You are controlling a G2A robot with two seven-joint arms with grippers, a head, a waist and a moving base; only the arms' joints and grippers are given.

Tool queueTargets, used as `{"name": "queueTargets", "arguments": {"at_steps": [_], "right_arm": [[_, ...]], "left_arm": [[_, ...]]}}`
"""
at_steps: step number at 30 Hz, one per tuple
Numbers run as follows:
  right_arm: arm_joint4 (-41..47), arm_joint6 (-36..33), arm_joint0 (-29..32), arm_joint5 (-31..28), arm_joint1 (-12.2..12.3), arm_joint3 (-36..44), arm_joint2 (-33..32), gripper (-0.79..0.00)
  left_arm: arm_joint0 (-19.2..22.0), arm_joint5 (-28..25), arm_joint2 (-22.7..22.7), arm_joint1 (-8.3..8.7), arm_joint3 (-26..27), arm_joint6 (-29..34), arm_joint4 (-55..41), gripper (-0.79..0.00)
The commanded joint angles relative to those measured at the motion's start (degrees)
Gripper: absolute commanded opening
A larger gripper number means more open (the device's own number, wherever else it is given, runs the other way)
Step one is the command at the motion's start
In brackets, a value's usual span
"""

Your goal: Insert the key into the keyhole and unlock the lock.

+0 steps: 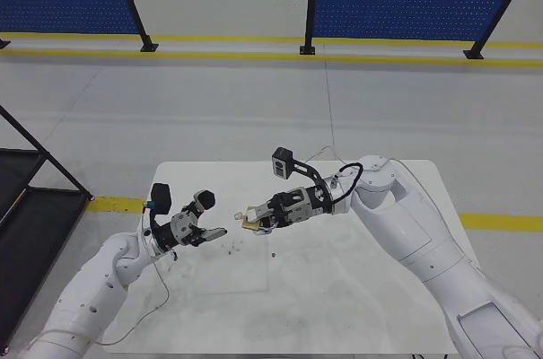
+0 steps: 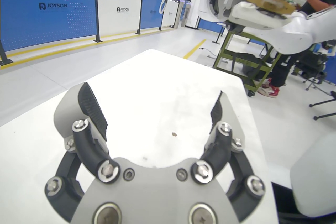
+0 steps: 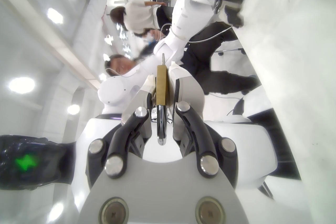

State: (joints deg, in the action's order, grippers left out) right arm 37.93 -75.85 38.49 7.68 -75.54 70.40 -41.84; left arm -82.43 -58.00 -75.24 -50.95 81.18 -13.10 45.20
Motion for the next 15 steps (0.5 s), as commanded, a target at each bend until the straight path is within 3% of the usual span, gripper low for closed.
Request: {"name": "queueTargets", "arguments": {"at_steps": [1,5,10,15], "right_arm": [[0.00,0.00,0.00,0.00,0.00,0.00,0.00,-0.785],[0.00,0.00,0.00,0.00,0.00,0.00,0.00,-0.785],[0.00,0.00,0.00,0.00,0.00,0.00,0.00,-0.785],[0.00,0.00,0.00,0.00,0.00,0.00,0.00,-0.785]], "left_arm": [[0.44,0.00,0.23,0.96,0.84,14.84,-20.47,0.000],[1.25,3.63,0.72,2.96,3.84,33.68,-40.41,0.000],[3.54,19.30,-0.38,4.97,6.89,57.49,-60.71,0.000],[5.15,29.06,-0.67,5.34,6.76,69.34,-73.85,0.000]]}}
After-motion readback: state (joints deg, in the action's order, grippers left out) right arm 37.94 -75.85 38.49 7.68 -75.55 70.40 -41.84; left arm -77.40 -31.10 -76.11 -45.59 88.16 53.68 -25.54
